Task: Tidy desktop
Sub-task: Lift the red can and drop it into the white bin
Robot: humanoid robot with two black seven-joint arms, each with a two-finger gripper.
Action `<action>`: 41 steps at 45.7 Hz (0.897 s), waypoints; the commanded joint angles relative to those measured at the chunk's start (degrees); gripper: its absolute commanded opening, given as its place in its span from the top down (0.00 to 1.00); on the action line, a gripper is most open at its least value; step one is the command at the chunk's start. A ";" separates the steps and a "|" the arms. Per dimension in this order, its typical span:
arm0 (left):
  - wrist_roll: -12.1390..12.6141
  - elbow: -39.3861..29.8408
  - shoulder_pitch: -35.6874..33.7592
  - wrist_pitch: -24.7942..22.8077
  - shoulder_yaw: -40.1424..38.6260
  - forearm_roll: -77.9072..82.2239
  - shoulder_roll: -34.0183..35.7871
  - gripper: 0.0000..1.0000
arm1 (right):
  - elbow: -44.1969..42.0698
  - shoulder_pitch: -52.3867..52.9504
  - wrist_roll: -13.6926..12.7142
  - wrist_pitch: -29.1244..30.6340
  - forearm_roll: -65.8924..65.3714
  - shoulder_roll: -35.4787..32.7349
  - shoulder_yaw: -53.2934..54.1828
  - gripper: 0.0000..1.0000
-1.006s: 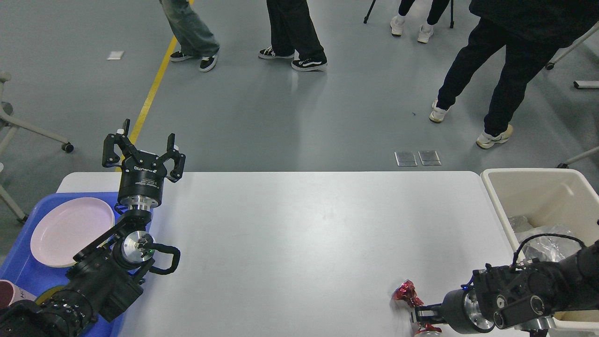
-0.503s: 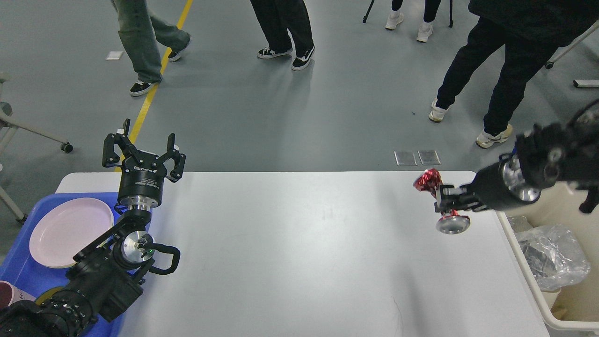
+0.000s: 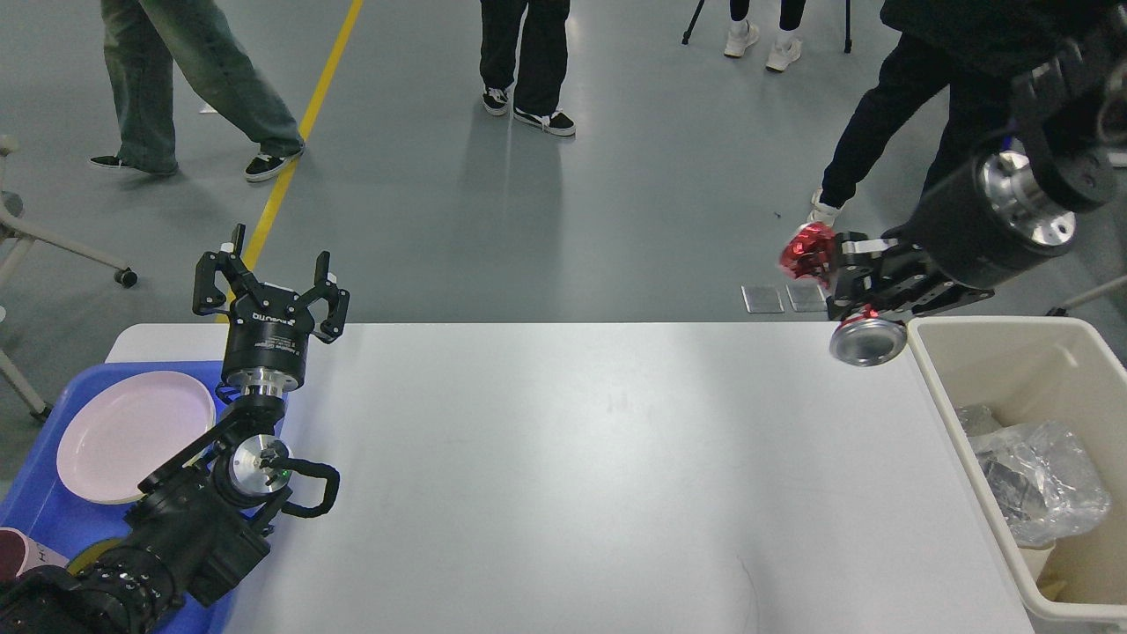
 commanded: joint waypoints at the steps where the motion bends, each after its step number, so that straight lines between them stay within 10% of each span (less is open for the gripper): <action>1: 0.06 -0.04 -0.06 0.00 0.00 0.00 -0.01 0.03 | -16.62 -20.56 0.10 -11.61 0.67 -2.44 -3.48 1.00; 16: -0.03 -0.04 -0.06 0.00 0.00 0.00 -0.01 0.03 | -84.21 -83.32 -1.31 -16.89 18.51 0.09 14.89 1.00; 27: -0.03 -0.04 -0.06 0.00 0.00 0.00 -0.01 0.03 | -88.20 -92.31 -8.95 -32.17 20.80 5.02 25.08 1.00; 28: -0.03 -0.04 0.03 0.00 0.00 0.00 -0.01 0.03 | -88.11 -92.67 -8.96 -32.97 20.80 5.46 26.39 0.87; 30: -0.03 -0.04 0.03 0.00 0.00 0.00 -0.01 0.03 | -88.11 -92.85 -8.96 -34.64 20.80 6.08 28.60 0.00; 41: -0.03 0.04 0.03 0.00 0.00 0.00 -0.01 0.03 | -88.02 -92.23 -9.22 -38.43 22.99 6.43 38.96 0.00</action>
